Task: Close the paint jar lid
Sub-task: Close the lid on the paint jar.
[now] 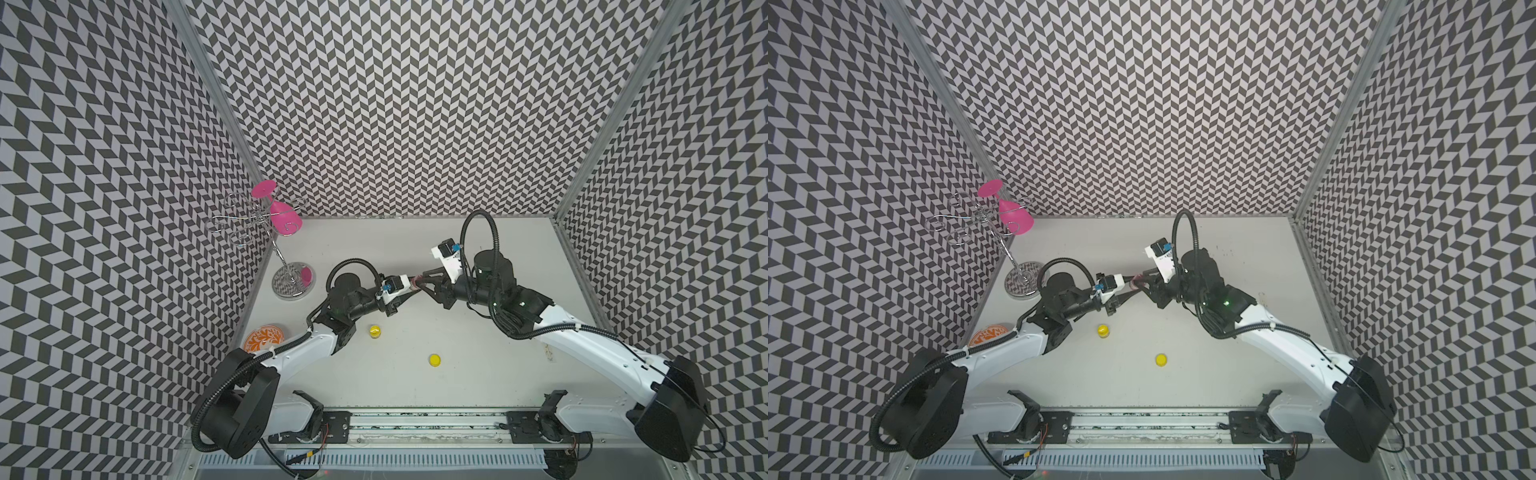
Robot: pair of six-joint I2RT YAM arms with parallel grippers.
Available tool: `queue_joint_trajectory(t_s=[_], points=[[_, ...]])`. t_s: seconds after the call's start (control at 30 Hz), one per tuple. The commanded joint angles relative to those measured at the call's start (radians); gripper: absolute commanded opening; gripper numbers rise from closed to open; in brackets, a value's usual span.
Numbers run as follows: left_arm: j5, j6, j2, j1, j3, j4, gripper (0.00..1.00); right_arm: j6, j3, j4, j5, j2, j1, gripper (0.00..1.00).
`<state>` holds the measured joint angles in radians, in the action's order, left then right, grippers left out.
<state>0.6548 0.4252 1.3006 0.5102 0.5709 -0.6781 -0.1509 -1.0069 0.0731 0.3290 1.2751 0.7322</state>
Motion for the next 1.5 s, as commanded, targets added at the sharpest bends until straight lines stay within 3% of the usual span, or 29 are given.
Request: queue_joint_trajectory(t_s=[0.0,0.47,1.07,1.47], points=[[0.029,-0.005,-0.017,0.0,0.034,-0.024,0.32,0.001,0.001,-0.049,-0.032,0.012,0.007,0.28],[0.032,-0.017,-0.021,-0.018,0.032,-0.04,0.32,-0.003,0.013,-0.051,-0.025,0.025,0.009,0.28],[0.145,-0.014,-0.045,-0.027,0.013,-0.074,0.31,-0.004,0.018,-0.079,0.072,0.068,0.009,0.28],[0.213,-0.146,-0.067,-0.083,-0.006,-0.22,0.31,-0.02,0.047,-0.115,0.094,0.083,0.009,0.28]])
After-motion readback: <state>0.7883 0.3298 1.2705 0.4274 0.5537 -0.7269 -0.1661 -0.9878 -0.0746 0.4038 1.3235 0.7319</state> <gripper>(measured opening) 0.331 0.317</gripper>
